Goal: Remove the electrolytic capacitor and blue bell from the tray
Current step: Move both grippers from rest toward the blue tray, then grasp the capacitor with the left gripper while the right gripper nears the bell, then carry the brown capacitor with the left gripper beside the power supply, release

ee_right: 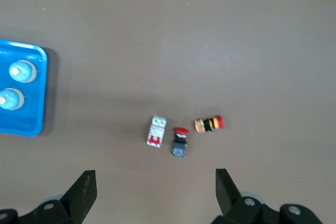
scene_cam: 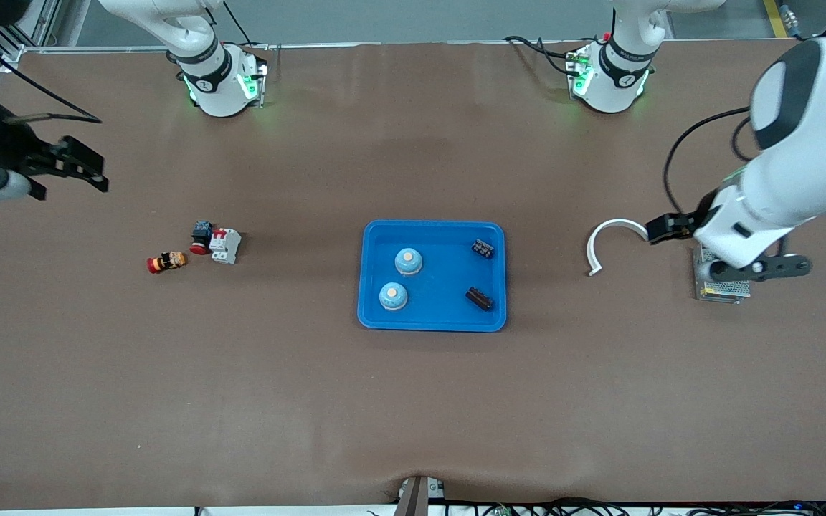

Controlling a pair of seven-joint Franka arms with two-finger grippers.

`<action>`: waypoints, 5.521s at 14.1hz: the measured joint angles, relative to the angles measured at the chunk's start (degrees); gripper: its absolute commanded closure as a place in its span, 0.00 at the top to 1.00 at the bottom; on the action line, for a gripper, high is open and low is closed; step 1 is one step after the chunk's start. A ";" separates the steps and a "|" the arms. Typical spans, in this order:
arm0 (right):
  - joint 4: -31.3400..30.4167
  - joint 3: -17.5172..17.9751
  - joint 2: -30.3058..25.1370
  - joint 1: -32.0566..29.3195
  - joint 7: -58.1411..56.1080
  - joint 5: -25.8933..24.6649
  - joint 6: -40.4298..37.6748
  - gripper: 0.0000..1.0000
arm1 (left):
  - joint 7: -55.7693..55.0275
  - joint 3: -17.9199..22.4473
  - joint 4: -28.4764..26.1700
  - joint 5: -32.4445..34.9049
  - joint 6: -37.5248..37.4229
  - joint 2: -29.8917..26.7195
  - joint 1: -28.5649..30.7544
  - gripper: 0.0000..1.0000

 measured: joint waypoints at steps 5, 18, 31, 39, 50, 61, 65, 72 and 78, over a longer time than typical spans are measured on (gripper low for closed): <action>-0.02 0.19 7.45 8.44 11.78 0.94 10.68 1.00 | -16.77 -0.43 -9.06 0.00 11.79 1.93 -7.26 1.00; 0.02 0.16 22.30 17.05 26.16 4.58 27.95 1.00 | -60.72 -0.52 -18.38 0.39 31.99 10.86 -22.50 0.76; 6.34 -0.07 32.88 25.14 36.42 4.08 29.61 1.00 | -71.45 -0.10 -18.11 2.77 38.75 19.43 -26.20 0.72; 6.82 -0.07 34.39 26.28 36.42 3.26 30.17 1.00 | -72.94 -0.07 -18.09 2.78 38.71 20.37 -26.20 0.57; 9.74 -0.07 38.95 28.42 36.43 3.20 32.32 1.00 | -74.64 -0.02 -16.26 2.87 38.17 20.78 -26.17 0.00; 9.77 -0.07 41.94 30.79 36.47 3.20 35.27 1.00 | -50.17 0.66 -8.29 4.88 19.16 10.67 -14.56 0.00; 9.78 -0.07 42.73 31.64 36.48 3.20 36.73 1.00 | -36.62 0.74 -9.38 4.91 15.78 8.98 -7.53 0.00; 9.85 -0.12 44.26 32.03 37.84 3.20 38.88 1.00 | -17.46 0.81 -14.49 8.44 16.40 8.28 4.46 0.00; 11.04 -0.19 46.31 32.04 39.70 3.20 40.86 1.00 | -15.13 0.80 -24.21 11.42 28.48 8.30 9.02 0.00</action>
